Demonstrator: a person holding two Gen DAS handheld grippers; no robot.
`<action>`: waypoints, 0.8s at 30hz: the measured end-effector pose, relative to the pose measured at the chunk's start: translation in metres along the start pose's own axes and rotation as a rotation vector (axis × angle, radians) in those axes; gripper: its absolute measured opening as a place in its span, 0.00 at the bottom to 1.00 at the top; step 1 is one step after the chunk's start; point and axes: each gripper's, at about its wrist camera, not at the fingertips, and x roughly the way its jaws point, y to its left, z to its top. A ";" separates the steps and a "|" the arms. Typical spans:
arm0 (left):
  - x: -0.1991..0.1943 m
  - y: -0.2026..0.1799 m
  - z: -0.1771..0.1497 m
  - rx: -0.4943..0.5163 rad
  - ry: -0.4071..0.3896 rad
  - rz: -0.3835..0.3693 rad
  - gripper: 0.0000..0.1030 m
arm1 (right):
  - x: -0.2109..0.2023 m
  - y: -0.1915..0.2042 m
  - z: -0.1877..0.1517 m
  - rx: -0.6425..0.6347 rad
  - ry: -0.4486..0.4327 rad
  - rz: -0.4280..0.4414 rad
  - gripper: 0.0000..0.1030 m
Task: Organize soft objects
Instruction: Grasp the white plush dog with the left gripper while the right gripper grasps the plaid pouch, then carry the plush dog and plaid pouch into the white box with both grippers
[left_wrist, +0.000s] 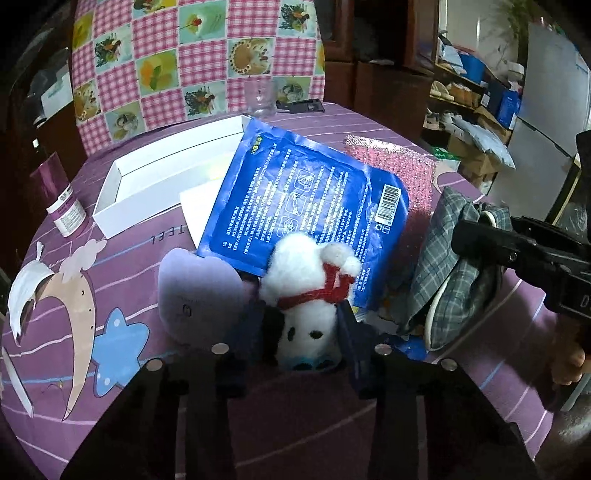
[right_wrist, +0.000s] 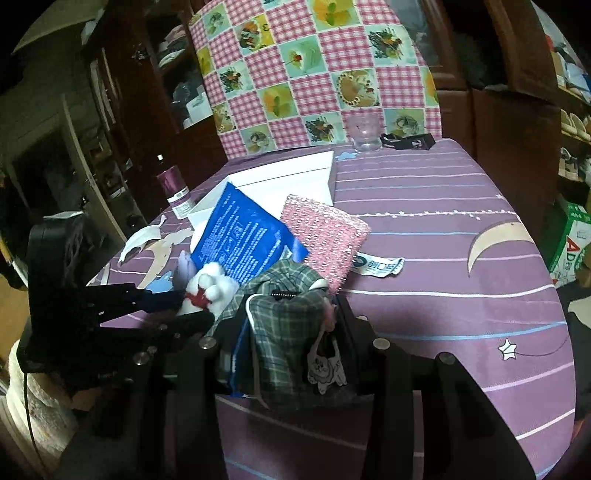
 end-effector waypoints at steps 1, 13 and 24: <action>-0.001 0.000 0.000 -0.001 0.000 0.001 0.34 | 0.000 0.000 0.000 -0.003 -0.001 0.000 0.42; -0.051 0.015 0.000 -0.067 -0.068 0.028 0.33 | -0.018 0.005 0.014 0.020 -0.008 0.015 0.42; -0.097 0.038 0.034 -0.125 -0.154 0.030 0.33 | -0.048 0.032 0.079 -0.015 -0.051 -0.024 0.42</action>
